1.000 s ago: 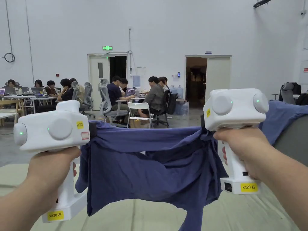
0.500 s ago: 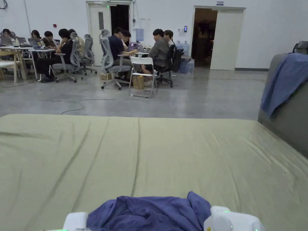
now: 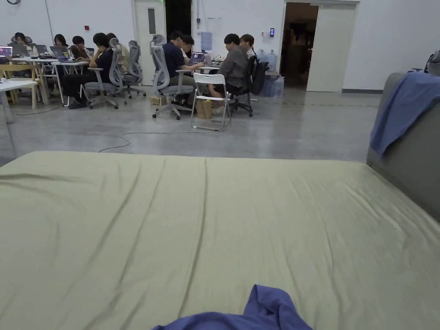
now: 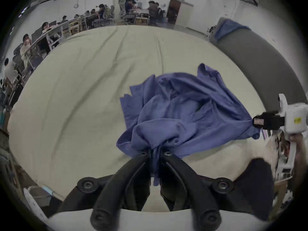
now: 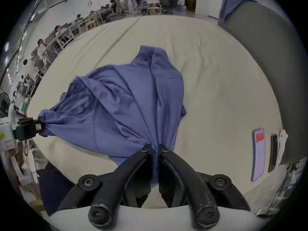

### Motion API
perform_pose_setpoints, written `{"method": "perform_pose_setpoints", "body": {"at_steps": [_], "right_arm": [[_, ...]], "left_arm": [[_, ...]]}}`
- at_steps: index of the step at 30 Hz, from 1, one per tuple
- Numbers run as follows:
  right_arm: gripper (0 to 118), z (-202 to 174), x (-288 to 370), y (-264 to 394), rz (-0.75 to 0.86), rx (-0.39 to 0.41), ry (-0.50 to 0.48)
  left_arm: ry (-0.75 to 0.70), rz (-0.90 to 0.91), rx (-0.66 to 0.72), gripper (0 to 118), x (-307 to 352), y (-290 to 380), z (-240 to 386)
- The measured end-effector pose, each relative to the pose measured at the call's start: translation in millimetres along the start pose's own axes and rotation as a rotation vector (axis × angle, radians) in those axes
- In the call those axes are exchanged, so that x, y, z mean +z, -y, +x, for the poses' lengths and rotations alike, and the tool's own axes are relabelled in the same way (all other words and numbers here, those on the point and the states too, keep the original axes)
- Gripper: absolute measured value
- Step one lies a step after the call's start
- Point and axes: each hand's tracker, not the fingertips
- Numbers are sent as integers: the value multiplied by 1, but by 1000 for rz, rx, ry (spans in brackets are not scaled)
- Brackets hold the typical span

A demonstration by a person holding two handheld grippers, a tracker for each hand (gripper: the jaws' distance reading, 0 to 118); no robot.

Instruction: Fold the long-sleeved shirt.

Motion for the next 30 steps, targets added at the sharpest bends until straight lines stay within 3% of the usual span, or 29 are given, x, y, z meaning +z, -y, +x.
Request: {"method": "perform_pose_setpoints", "body": {"at_steps": [2, 4, 5, 6, 7, 8, 9, 11, 13, 14, 15, 16, 17, 18, 19, 20, 21, 24, 25, 26, 27, 28, 30], "right_arm": [[3, 2, -13, 9, -62, -32, -6], [9, 9, -25, 8, -115, -98, -70], [28, 15, -30, 6, -140, -131, -112], [65, 22, -31, 5, -151, -189, -127], [93, 30, -24, 4, -130, -257, -148], [106, 37, -13, 4, -91, -296, -141], [107, 41, 4, 7, -13, -318, -159], [107, 45, 43, 13, 147, -302, -186], [107, 41, 76, 21, 218, -271, -148], [107, 39, 89, 28, 251, -264, -141], [98, 36, 97, 36, 277, -252, -142], [72, 32, 104, 47, 306, -237, -140], [72, 26, 106, 58, 337, -219, -137], [60, 21, 108, 66, 344, -203, -132], [28, 14, 106, 74, 318, -177, -120], [0, 8, 98, 83, 288, -215, -141], [0, 6, 97, 84, 294, -173, -102], [0, 2, 88, 86, 260, -167, -212], [0, 1, 85, 89, 253, -171, -208], [0, 1, 83, 87, 251, -171, -211], [0, 2, 81, 85, 252, -171, -212], [0, -1, 79, 82, 249, -172, -209], [0, -2, 76, 76, 243, -174, -214]], "left_arm": [[-23, -43, 21, 4, -11, 10, -5], [11, -70, 117, 18, -23, 14, -16], [27, -90, 169, 34, -27, 13, -22], [39, -105, 214, 65, -26, 11, -26], [55, -83, 252, 90, -18, 10, -27], [74, -29, 262, 106, -3, 8, -28], [93, 38, 259, 113, 13, 7, -27], [111, 198, 236, 113, 52, 7, -20], [70, 270, 232, 113, 75, 13, -12], [54, 270, 231, 113, 84, 18, -5], [51, 255, 225, 108, 90, 23, 2], [28, 203, 207, 81, 90, 30, 6], [16, 181, 197, 81, 89, 39, 11], [27, 207, 180, 66, 90, 48, 15], [26, 189, 136, 21, 83, 52, 20], [1, 176, 134, 0, 80, 56, 26], [55, 143, 108, 0, 77, 57, 28], [61, 175, 98, 0, 63, 24, 20], [28, 202, 80, 8, 57, 5, 16], [7, 235, 66, 37, 48, -14, 12], [-16, 242, 50, 93, 30, -38, 2], [-52, 206, 30, 118, 10, -57, -2], [-115, 180, -49, 116, -20, -86, -9]]}}
